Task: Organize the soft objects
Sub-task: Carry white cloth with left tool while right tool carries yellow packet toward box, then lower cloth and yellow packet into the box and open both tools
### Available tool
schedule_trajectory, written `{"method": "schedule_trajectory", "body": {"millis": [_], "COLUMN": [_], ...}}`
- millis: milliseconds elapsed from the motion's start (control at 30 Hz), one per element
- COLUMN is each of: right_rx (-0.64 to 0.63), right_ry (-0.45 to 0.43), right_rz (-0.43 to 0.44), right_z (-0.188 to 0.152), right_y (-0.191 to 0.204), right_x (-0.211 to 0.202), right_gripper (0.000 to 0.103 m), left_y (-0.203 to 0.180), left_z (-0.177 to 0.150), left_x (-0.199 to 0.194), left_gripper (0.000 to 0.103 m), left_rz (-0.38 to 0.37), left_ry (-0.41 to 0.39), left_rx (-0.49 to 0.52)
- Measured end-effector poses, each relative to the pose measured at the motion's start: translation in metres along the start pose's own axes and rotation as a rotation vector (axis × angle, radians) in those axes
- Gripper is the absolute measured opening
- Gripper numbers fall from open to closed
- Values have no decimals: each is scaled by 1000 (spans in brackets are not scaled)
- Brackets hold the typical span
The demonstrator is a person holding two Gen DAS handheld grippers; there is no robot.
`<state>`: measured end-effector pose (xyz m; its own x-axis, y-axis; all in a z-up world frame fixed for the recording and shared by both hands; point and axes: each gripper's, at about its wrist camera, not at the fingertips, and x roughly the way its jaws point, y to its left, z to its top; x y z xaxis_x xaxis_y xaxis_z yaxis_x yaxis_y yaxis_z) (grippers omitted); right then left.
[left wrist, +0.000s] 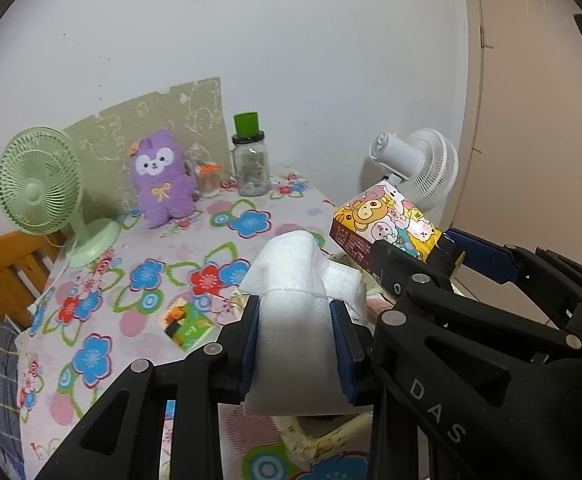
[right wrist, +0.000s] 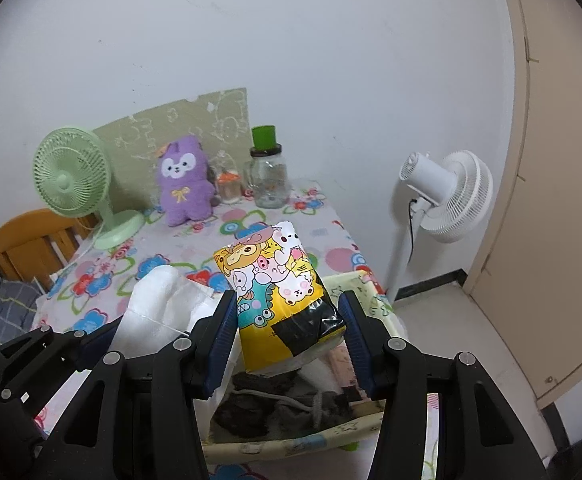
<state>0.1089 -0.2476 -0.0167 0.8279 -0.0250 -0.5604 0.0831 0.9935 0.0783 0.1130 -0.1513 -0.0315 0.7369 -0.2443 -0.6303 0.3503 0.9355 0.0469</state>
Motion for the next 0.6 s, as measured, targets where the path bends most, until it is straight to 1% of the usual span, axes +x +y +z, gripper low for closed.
{"method": "schedule_trajectory", "body": {"millis": [167,333,367,400,433,467,500,533,567,600], "right_rx": [7,24,25,25,26,30,36,40,43,45], "right_ry": [22,44,50,56,63,68,74,82,89,93], "right_rz": [-14,-8,-9,-7,-8,-9,-9,-6,-3,-3], "right_z": [-3,-6,-7,-8,-8,-9,-9,-10,-11,-12], "right_y": [-13,-22,-24,-24,-25,-25,-27,-28,-28,-29], "right_x": [13,24,27,29,32,34,36,38,40,41], "right_gripper": [55,56,57,57,58,61,65,69,75,78], "left_y": [-8,-12,-13,-14,-14,-14,-13,-13,-12,-11], "left_z": [1,0,0,-1,-1,-2,-2,-3,-3,-3], "left_x": [14,28,31,33,35,36,36,36,36,35], "left_gripper": [35,44,52,63,68,75,80,82,84,85], "left_rz": [-9,-9,-6,-7,-7,-8,-9,-7,-4,-2], "left_ry": [15,31,39,48,54,58,59,60,60,59], "left_rx": [3,7,10,12,11,9,6,4,4,5]}}
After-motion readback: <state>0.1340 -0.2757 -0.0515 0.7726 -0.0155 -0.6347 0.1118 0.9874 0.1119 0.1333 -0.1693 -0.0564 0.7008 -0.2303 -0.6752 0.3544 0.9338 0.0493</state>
